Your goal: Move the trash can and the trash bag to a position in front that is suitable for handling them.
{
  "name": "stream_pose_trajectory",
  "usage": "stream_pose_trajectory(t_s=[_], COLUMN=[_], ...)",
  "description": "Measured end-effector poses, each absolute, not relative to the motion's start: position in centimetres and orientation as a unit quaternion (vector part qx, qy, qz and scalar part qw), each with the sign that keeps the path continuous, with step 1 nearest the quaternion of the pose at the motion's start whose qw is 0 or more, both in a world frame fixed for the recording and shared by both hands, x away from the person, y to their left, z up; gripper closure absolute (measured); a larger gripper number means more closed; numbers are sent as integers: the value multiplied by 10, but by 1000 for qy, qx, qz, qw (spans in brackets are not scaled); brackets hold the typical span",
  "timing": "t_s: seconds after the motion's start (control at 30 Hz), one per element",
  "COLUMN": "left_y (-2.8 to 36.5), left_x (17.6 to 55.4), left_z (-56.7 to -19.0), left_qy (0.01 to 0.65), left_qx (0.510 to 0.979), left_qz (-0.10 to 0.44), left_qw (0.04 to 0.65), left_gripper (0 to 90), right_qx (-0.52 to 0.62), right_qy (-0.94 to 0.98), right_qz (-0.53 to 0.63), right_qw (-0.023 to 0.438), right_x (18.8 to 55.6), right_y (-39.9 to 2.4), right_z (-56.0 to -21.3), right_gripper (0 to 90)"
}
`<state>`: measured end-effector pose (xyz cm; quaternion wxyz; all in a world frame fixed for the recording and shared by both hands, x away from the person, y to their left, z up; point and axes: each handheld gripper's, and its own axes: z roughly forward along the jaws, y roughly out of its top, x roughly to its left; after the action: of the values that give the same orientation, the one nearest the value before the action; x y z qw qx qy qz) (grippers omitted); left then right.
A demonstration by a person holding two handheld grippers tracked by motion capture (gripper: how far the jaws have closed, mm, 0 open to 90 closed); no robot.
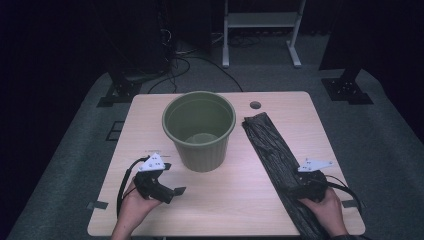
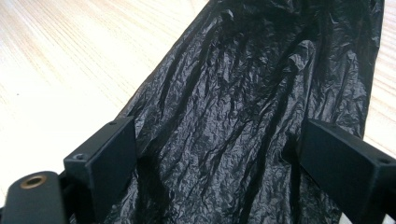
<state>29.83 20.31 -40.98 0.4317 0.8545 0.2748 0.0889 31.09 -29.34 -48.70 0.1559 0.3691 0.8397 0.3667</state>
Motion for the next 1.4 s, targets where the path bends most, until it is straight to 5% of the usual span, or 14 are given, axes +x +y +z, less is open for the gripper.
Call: stream_pose_trajectory(t_s=[1.4], left_y=[222], left_x=[367], left_z=[-286], left_qy=[280], left_qx=[835], left_qz=[113], left_qw=[460], left_gripper=[0], right_qx=[369], right_qy=[840], right_qz=[367], right_qw=[156], right_x=[311], right_y=[-293], right_z=[-487], right_gripper=[101])
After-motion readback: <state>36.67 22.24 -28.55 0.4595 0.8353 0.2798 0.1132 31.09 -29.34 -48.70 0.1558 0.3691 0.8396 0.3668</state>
